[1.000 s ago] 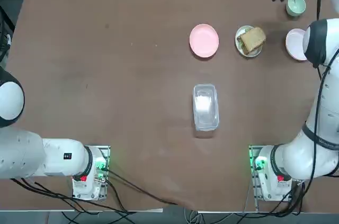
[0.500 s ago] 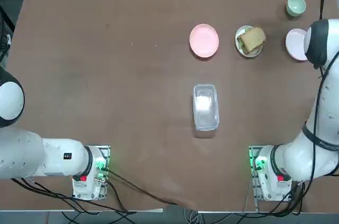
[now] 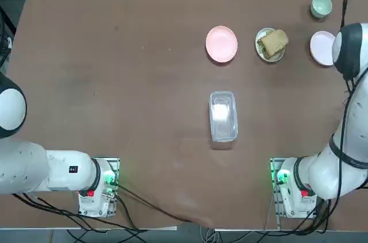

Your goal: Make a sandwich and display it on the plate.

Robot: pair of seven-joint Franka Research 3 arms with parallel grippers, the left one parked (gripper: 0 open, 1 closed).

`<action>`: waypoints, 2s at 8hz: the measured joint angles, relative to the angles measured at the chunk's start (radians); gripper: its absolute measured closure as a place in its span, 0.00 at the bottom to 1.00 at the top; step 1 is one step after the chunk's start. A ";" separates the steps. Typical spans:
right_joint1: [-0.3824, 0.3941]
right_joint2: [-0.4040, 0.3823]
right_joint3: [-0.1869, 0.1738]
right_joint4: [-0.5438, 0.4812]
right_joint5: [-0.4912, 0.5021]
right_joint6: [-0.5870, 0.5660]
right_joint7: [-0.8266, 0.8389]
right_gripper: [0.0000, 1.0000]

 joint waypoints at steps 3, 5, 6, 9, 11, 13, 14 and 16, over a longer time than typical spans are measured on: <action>-0.104 -0.179 0.276 -0.047 -0.226 -0.023 0.198 0.00; -0.254 -0.282 0.524 -0.117 -0.287 -0.033 0.339 0.00; -0.315 -0.322 0.612 -0.155 -0.292 -0.035 0.384 0.00; -0.351 -0.427 0.680 -0.277 -0.293 -0.037 0.429 0.00; -0.350 -0.452 0.688 -0.307 -0.293 -0.037 0.445 0.00; -0.350 -0.462 0.693 -0.341 -0.305 -0.031 0.452 0.00; -0.350 -0.463 0.694 -0.355 -0.318 -0.024 0.452 0.00; -0.350 -0.464 0.694 -0.362 -0.326 -0.021 0.453 0.00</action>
